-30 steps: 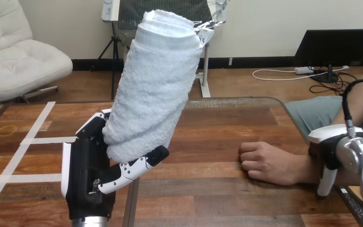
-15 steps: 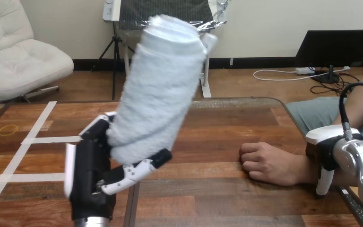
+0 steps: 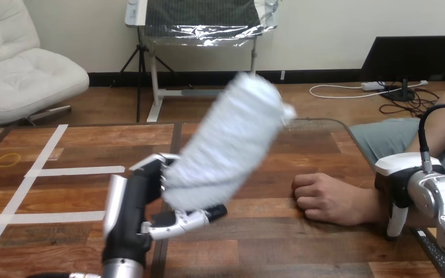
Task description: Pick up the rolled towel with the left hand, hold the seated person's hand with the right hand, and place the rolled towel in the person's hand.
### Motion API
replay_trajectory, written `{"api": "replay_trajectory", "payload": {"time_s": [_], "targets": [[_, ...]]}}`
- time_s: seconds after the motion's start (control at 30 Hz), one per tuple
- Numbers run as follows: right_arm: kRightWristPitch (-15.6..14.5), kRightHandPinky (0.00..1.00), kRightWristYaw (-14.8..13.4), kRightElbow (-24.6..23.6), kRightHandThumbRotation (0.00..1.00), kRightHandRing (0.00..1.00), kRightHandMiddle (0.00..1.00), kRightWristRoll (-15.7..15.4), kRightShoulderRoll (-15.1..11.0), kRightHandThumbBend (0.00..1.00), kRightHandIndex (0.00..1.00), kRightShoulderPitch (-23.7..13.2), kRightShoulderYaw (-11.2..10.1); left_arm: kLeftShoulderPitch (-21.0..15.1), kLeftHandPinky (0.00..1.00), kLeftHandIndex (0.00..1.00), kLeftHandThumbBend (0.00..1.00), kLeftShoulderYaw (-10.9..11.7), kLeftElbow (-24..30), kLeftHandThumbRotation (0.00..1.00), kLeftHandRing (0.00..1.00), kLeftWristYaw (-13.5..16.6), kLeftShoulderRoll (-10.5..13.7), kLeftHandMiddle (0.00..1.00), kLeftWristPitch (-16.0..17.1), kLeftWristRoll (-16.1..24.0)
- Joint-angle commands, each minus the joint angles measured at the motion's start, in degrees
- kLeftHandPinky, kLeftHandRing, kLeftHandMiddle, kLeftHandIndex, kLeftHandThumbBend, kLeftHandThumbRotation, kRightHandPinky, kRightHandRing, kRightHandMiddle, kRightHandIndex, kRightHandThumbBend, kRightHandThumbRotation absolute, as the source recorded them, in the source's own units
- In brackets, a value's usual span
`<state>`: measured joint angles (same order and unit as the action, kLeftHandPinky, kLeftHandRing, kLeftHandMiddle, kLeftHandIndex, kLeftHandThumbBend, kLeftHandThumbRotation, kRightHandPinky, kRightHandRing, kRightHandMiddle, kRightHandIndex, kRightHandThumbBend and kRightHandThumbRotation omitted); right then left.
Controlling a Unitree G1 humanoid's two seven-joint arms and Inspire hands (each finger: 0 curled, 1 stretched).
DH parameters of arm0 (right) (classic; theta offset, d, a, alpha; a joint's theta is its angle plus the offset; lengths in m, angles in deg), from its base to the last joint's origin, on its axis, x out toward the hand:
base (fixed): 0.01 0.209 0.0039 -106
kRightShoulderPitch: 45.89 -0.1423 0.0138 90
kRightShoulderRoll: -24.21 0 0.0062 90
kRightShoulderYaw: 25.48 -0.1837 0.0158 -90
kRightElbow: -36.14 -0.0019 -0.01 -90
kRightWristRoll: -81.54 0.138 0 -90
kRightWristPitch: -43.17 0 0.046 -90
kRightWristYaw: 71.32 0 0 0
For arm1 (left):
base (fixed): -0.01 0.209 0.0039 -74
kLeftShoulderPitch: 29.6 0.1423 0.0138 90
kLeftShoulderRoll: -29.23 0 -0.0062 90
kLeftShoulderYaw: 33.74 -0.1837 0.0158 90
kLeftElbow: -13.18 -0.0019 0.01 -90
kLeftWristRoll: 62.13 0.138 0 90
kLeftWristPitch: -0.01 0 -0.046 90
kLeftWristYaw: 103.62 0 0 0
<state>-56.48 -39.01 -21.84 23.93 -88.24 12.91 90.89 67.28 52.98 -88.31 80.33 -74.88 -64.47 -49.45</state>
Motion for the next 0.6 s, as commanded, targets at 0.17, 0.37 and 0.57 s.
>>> {"api": "replay_trajectory", "payload": {"time_s": [0.17, 0.37, 0.57], "targets": [[-0.12, 0.19, -1.59, 0.41, 0.02, 0.31, 0.47, 1.97, 0.98, 0.66, 0.74, -1.51, 0.08, -10.38, 0.35, 0.51, 0.63, 0.0, -7.03, 0.0, 0.38, 0.9, 1.09, 0.43, 0.53, 0.98], [0.47, 0.14, -3.12, -0.98, 0.0, 0.23, 0.38, 3.11, 0.24, 0.64, 0.7, -0.45, -0.6, -12.69, 0.35, 0.51, 0.62, -0.06, -11.03, 0.0, 0.38, 1.59, 0.9, 0.43, 0.75, 1.25], [0.92, 0.11, -4.83, -1.89, 0.0, 0.21, 0.35, 4.21, -0.29, 0.62, 0.58, 0.45, -1.29, -14.86, 0.36, 0.51, 0.62, -0.02, -14.57, 0.0, 0.39, 2.17, 0.51, 0.43, 0.15, 1.03]]}}
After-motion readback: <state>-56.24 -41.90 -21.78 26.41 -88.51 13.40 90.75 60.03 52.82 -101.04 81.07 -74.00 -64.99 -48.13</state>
